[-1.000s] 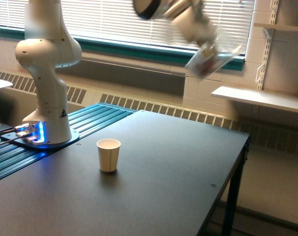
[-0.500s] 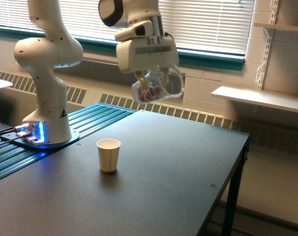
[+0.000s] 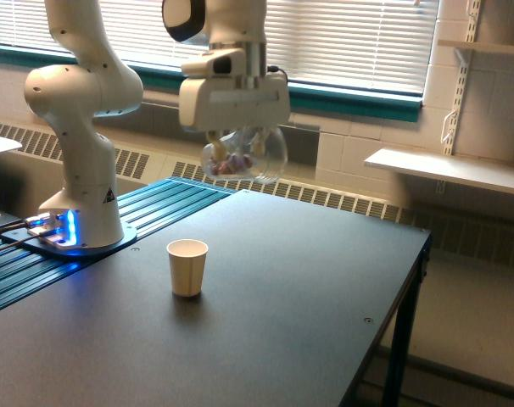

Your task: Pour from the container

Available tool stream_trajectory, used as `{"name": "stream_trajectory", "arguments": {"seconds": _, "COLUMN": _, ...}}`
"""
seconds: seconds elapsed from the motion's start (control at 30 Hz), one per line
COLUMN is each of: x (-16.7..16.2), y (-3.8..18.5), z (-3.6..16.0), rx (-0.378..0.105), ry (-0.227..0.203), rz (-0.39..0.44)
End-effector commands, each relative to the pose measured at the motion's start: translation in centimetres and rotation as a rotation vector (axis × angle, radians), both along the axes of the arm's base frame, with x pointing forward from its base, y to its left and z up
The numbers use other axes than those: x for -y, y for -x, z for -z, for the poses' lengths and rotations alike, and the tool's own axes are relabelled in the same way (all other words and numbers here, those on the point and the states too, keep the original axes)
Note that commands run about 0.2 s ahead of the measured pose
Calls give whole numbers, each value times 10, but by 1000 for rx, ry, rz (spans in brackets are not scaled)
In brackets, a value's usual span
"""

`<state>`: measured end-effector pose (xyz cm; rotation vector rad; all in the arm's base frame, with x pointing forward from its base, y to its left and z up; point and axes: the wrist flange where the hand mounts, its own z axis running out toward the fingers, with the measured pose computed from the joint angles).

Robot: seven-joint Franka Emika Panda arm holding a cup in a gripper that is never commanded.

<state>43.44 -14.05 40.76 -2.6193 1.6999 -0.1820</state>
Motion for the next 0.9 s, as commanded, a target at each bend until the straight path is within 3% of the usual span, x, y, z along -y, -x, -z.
{"name": "stream_trajectory", "arguments": {"seconds": 0.03, "x": -17, "y": 22, "z": 8, "rx": -73, "ry": -40, "rz": 96}}
{"name": "stream_trajectory", "arguments": {"seconds": 0.27, "x": -38, "y": 51, "z": 22, "rx": -144, "ry": -105, "rz": 163}}
{"name": "stream_trajectory", "arguments": {"seconds": 0.6, "x": -55, "y": 95, "z": 55, "rx": -273, "ry": -157, "rz": 139}}
{"name": "stream_trajectory", "arguments": {"seconds": 0.9, "x": -70, "y": 119, "z": 82, "rx": -375, "ry": -192, "rz": 106}}
